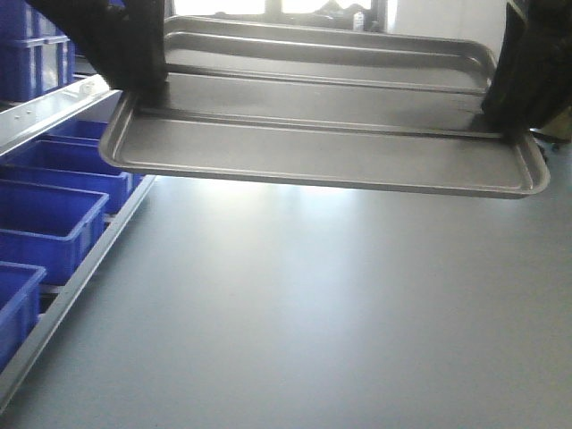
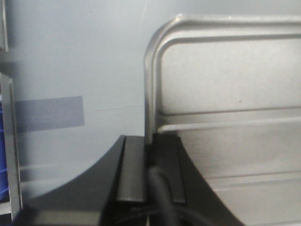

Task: Grab silver tray and stack on right shelf
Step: 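Hold the tray level with both grippers while the base drives to another shelf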

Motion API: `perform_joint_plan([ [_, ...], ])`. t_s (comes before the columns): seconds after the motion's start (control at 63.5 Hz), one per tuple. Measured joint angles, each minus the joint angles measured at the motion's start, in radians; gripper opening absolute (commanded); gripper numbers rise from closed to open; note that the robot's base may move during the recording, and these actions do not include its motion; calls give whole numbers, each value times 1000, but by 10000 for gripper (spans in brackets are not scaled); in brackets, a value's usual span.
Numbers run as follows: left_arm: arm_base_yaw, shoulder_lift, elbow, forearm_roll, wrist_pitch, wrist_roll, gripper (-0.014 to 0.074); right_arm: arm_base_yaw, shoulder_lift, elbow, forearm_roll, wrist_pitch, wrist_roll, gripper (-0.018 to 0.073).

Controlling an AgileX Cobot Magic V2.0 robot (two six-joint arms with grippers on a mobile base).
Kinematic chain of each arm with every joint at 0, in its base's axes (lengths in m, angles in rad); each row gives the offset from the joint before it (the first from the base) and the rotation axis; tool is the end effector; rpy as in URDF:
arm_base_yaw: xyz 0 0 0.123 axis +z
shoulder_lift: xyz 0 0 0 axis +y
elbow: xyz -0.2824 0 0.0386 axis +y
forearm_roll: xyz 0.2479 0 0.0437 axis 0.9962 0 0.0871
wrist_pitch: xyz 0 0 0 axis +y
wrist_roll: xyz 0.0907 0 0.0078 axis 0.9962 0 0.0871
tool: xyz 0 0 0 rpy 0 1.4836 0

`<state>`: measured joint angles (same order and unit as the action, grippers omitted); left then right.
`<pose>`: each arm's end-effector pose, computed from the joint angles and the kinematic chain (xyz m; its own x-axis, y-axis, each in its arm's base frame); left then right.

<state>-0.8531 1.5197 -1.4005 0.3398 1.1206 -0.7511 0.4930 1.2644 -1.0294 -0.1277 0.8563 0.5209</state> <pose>0.2261 -0.2174 0.3424 -0.8485 0.1548 -0.5060 0.1891 0.9818 -0.0167 0.2259 0.1114 0.3123 -0.8516 0.0206 -0.5238 -0.0716 0.9853 0.1553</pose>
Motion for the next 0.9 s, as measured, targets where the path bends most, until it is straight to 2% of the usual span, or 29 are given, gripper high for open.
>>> perform_joint_plan([
  [0.897, -2, 0, 0, 0, 0, -2, -93, 0, 0, 0, 0, 5, 0, 57],
])
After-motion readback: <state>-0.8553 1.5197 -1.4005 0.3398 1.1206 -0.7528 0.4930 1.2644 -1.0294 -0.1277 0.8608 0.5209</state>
